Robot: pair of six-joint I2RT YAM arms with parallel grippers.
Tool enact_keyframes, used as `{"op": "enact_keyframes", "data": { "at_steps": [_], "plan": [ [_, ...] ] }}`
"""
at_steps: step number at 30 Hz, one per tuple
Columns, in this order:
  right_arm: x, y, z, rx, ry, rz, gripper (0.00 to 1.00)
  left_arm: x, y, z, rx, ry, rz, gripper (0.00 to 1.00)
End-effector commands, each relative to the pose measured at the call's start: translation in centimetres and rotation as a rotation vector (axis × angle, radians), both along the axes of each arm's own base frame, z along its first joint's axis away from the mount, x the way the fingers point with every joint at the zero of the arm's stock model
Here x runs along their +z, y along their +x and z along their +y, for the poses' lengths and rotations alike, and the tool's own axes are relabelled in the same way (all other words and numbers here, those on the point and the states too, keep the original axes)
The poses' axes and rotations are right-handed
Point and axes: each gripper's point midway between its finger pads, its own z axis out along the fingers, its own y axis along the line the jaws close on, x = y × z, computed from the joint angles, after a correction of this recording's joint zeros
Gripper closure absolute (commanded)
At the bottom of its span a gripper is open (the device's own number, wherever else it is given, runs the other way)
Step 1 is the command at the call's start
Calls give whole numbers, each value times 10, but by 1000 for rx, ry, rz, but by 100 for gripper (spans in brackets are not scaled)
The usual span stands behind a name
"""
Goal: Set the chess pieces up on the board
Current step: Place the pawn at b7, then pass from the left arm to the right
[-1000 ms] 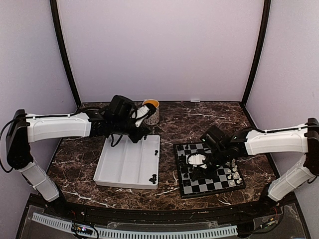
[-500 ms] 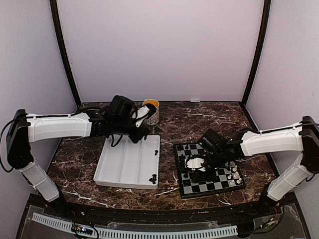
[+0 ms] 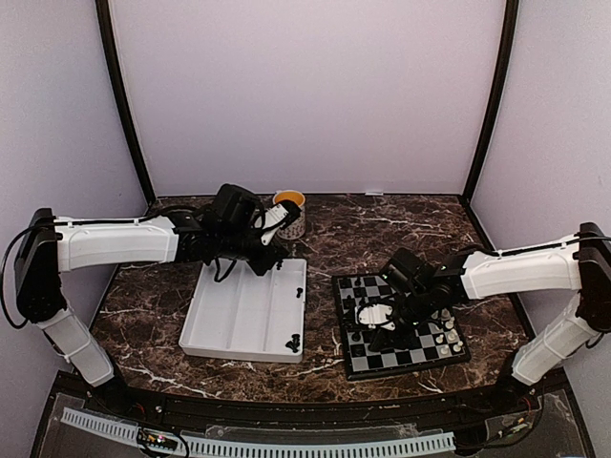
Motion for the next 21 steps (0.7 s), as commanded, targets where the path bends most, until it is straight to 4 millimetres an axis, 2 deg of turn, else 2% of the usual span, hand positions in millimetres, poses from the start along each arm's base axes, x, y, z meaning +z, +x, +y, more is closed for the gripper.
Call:
{"op": "enact_keyframes", "data": {
  "at_steps": [1, 5, 9, 13, 15, 16, 20, 21],
  "plan": [
    [5, 0, 2, 5, 6, -19, 81, 10, 3, -1, 2, -17, -2, 96],
    [15, 2, 4, 0, 19, -26, 78, 11, 5, -1, 13, -18, -6, 96],
    [51, 10, 10, 4, 59, -68, 75, 27, 8, -3, 54, -80, -8, 97],
    [102, 41, 25, -84, 171, -93, 72, 65, 7, -20, 85, -286, 51, 95],
    [130, 65, 37, -166, 264, -88, 71, 93, 8, -27, 96, -413, 55, 95],
    [144, 76, 43, -204, 323, -67, 70, 112, 8, -33, 78, -486, 38, 95],
    [196, 121, 63, -328, 571, 91, 65, 171, 7, -36, 82, -722, 4, 95],
    [205, 129, 65, -351, 622, 158, 64, 179, 7, -36, 88, -756, 5, 95]
  ]
}}
